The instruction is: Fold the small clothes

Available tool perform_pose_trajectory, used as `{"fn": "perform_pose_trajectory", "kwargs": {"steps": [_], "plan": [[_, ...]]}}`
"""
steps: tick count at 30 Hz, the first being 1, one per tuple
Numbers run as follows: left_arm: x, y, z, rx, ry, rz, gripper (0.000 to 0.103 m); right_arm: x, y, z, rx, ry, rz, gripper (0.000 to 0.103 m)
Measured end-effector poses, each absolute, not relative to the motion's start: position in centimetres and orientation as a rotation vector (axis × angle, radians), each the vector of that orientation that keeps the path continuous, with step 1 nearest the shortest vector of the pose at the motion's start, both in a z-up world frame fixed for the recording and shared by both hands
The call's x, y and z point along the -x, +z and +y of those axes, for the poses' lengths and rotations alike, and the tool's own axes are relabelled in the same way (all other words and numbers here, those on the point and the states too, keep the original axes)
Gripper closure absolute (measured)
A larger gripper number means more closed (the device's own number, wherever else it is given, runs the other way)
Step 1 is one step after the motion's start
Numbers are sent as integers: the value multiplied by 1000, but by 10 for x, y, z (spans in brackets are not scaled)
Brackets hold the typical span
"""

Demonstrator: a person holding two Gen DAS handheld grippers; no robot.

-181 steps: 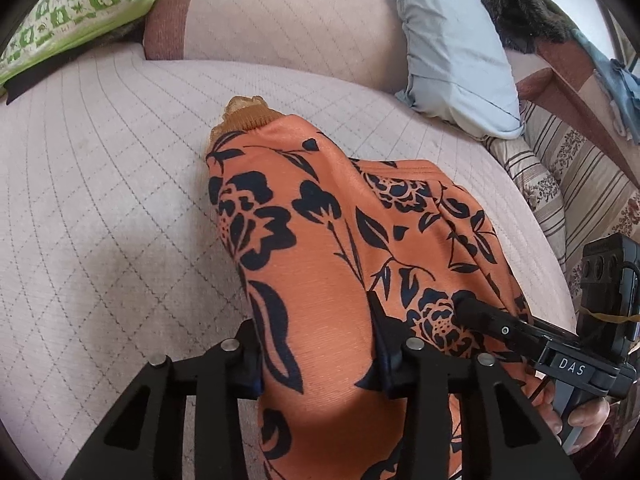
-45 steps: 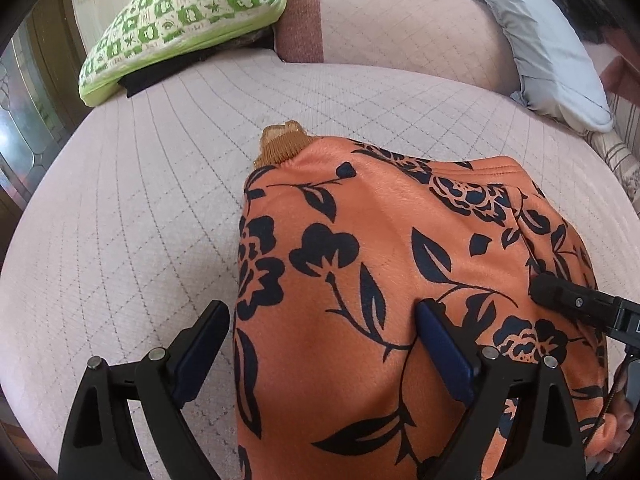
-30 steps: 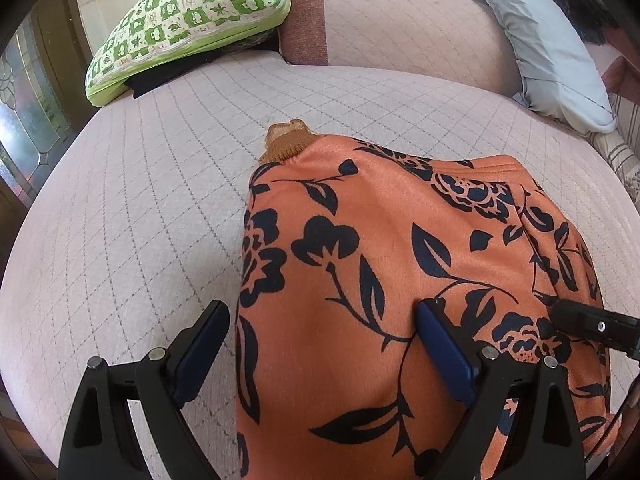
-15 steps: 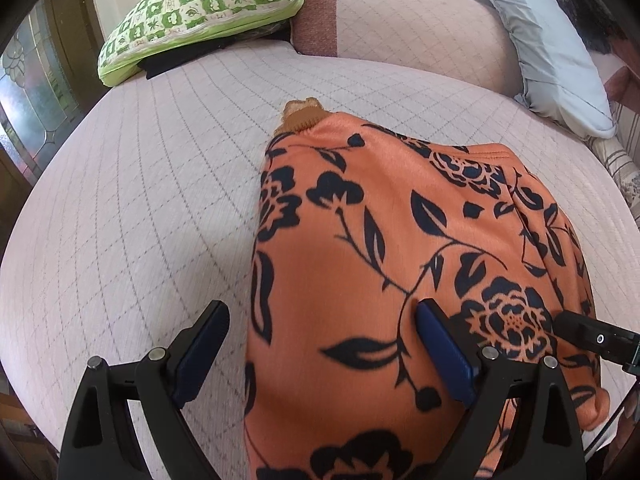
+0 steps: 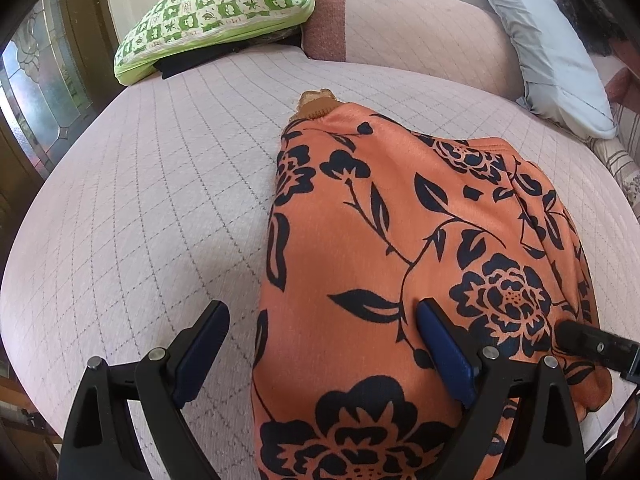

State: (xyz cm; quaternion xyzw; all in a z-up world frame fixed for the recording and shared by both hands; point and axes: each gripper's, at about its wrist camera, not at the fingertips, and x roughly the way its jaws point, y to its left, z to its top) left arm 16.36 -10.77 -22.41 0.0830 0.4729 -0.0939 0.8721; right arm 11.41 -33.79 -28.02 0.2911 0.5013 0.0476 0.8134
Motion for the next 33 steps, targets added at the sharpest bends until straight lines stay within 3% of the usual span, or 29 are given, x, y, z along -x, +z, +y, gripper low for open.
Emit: {"fn": "perform_pose_trajectory", "kwargs": {"steps": [6,27,33], "plan": [[-169,-228,-106,-168,-170,982,0,-113,-281,-325,-502,72,1053,39],[-159,-241,-91,-25,-152,958,0,-103,-282,-321,-443,57,969,35],[-138,-244,-104,-121,-109,856,0,-98,-282,-315,-409,43,943,34]]}}
